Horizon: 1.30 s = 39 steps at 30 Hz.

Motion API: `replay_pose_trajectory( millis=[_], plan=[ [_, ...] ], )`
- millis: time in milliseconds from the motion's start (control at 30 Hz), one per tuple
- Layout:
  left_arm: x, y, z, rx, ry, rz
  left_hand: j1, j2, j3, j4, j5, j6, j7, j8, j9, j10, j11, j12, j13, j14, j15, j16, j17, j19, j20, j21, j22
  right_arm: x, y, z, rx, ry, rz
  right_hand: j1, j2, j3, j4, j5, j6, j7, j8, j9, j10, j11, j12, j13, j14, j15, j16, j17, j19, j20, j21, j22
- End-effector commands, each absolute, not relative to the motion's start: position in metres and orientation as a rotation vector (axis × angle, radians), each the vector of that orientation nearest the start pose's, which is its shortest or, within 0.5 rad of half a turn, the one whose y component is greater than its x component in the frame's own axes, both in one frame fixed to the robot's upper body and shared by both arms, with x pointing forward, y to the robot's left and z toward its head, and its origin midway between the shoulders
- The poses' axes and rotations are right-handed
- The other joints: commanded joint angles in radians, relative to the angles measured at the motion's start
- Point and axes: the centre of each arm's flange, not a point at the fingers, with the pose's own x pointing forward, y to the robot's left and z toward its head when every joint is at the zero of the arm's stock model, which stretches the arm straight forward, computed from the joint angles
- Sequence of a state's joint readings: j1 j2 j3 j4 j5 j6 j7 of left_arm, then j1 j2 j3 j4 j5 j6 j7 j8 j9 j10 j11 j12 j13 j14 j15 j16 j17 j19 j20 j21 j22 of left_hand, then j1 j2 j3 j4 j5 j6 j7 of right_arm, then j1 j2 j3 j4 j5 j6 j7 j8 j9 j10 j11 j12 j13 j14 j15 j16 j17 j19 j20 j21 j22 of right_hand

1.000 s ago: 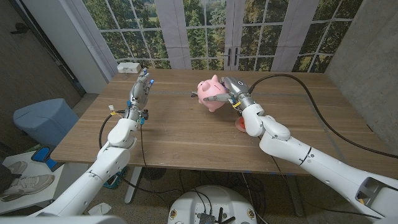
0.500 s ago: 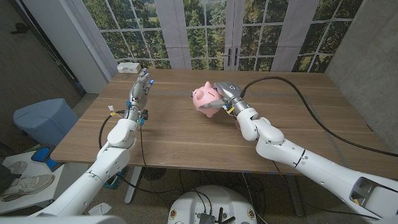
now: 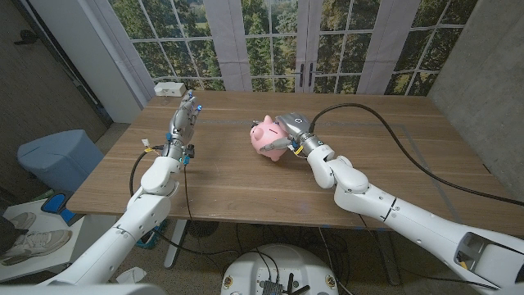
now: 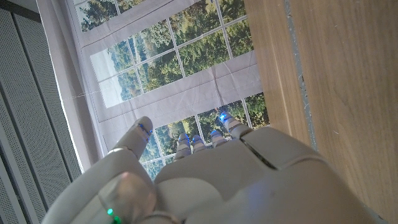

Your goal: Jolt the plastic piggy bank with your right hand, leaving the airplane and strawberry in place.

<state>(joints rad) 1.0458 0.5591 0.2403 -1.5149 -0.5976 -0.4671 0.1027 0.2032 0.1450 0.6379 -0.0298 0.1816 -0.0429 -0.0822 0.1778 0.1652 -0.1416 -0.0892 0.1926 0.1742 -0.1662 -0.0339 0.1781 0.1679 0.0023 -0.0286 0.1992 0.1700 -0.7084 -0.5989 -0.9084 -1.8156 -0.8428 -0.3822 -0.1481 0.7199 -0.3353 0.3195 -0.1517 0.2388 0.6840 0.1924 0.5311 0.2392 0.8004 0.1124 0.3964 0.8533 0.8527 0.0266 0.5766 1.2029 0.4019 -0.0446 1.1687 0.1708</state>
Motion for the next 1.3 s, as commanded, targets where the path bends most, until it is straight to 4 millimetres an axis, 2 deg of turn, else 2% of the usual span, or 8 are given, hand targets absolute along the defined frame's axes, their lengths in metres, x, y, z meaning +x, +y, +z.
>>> replay_pose_trajectory(
  millis=[33, 267, 433, 700, 833, 967, 1067, 1300],
  plan=[
    [0.582, 0.326, -0.023, -0.068, -0.809, -0.078, 0.007, 0.041, -0.002, -0.001, 0.001, -0.003, -0.005, 0.001, 0.005, -0.006, 0.004, -0.003, 0.002, -0.012, -0.080, 0.000, 0.001, 0.000, -0.092, -0.004, 0.005, 0.572, -0.064, -0.017, -1.572, -0.793, -0.044, 0.424, 0.408, 0.049, -0.002, 0.002, 0.313, -0.331, -0.003, 0.044, 0.303, -0.303, -0.018, -0.017, 0.115, -0.254, -0.011, 0.000, 0.000, -0.060, -0.005, 0.005],
    [0.581, 0.326, -0.022, -0.064, -0.811, -0.081, 0.006, 0.041, -0.003, -0.001, 0.001, -0.003, -0.005, 0.001, 0.005, -0.008, 0.003, -0.003, 0.002, -0.012, -0.080, 0.000, 0.002, 0.000, -0.092, -0.003, 0.005, 0.574, -0.061, -0.015, -1.600, -0.729, -0.050, 0.340, 0.388, 0.070, 0.017, -0.034, 0.238, -0.345, -0.044, 0.020, 0.221, -0.298, -0.102, -0.090, -0.007, -0.244, -0.165, -0.092, -0.016, -0.037, -0.031, 0.001],
    [0.581, 0.325, -0.021, -0.062, -0.812, -0.084, 0.006, 0.041, -0.003, 0.000, 0.001, -0.004, -0.005, 0.001, 0.005, -0.008, 0.001, -0.003, 0.002, -0.013, -0.080, 0.000, 0.002, 0.000, -0.092, -0.003, 0.005, 0.574, -0.059, -0.013, -1.626, -0.681, -0.065, 0.295, 0.367, 0.089, 0.009, -0.037, 0.147, -0.349, -0.085, 0.007, 0.126, -0.292, -0.170, -0.140, -0.094, -0.244, -0.284, -0.188, -0.038, -0.024, -0.065, 0.001],
    [0.579, 0.325, -0.020, -0.061, -0.816, -0.083, 0.005, 0.041, -0.004, 0.000, 0.001, -0.004, -0.006, 0.001, 0.005, -0.008, 0.002, -0.003, 0.002, -0.013, -0.080, 0.000, 0.002, 0.000, -0.092, -0.003, 0.005, 0.576, -0.058, -0.010, -1.660, -0.607, -0.061, 0.187, 0.286, 0.074, 0.012, -0.023, -0.105, -0.331, -0.220, -0.024, -0.161, -0.238, -0.226, -0.206, -0.307, -0.212, -0.394, -0.320, -0.096, 0.022, -0.136, 0.001],
    [0.578, 0.325, -0.021, -0.060, -0.815, -0.082, 0.005, 0.041, -0.004, 0.000, 0.002, -0.004, -0.006, 0.001, 0.005, -0.007, 0.001, -0.002, 0.002, -0.013, -0.081, 0.000, 0.001, 0.000, -0.092, -0.003, 0.005, 0.576, -0.057, -0.009, -1.665, -0.589, -0.058, 0.110, 0.250, 0.037, 0.038, 0.024, -0.204, -0.308, -0.272, -0.025, -0.285, -0.218, -0.224, -0.230, -0.400, -0.173, -0.390, -0.359, -0.121, 0.045, -0.175, 0.002],
    [0.577, 0.325, -0.021, -0.060, -0.816, -0.081, 0.005, 0.041, -0.004, -0.001, 0.002, -0.004, -0.007, 0.001, 0.005, -0.007, 0.002, -0.002, 0.002, -0.012, -0.082, 0.000, 0.001, 0.000, -0.091, -0.003, 0.005, 0.576, -0.060, -0.008, -1.650, -0.572, -0.041, 0.037, 0.217, -0.032, 0.065, 0.057, -0.302, -0.284, -0.319, -0.025, -0.378, -0.218, -0.217, -0.251, -0.487, -0.140, -0.381, -0.375, -0.172, 0.059, -0.225, 0.003],
    [0.576, 0.325, -0.022, -0.057, -0.815, -0.081, 0.005, 0.041, -0.004, -0.001, 0.002, -0.004, -0.007, 0.001, 0.005, -0.007, 0.001, -0.002, 0.002, -0.011, -0.082, 0.000, 0.001, 0.000, -0.091, -0.003, 0.005, 0.575, -0.063, -0.007, -1.634, -0.554, -0.021, -0.023, 0.189, -0.092, 0.087, 0.062, -0.367, -0.274, -0.338, -0.024, -0.446, -0.216, -0.215, -0.266, -0.541, -0.131, -0.378, -0.390, -0.211, 0.064, -0.265, 0.003],
    [0.573, 0.324, -0.022, -0.056, -0.818, -0.082, 0.005, 0.042, -0.004, -0.001, 0.002, -0.003, -0.008, 0.001, 0.005, -0.006, -0.004, -0.002, 0.002, -0.012, -0.082, 0.000, 0.001, 0.000, -0.091, -0.003, 0.005, 0.573, -0.077, -0.001, -1.527, -0.562, 0.039, -0.178, 0.187, -0.204, 0.158, 0.070, -0.504, -0.219, -0.347, -0.028, -0.573, -0.143, -0.216, -0.295, -0.653, -0.045, -0.382, -0.427, -0.297, 0.159, -0.356, 0.003]
  ],
)
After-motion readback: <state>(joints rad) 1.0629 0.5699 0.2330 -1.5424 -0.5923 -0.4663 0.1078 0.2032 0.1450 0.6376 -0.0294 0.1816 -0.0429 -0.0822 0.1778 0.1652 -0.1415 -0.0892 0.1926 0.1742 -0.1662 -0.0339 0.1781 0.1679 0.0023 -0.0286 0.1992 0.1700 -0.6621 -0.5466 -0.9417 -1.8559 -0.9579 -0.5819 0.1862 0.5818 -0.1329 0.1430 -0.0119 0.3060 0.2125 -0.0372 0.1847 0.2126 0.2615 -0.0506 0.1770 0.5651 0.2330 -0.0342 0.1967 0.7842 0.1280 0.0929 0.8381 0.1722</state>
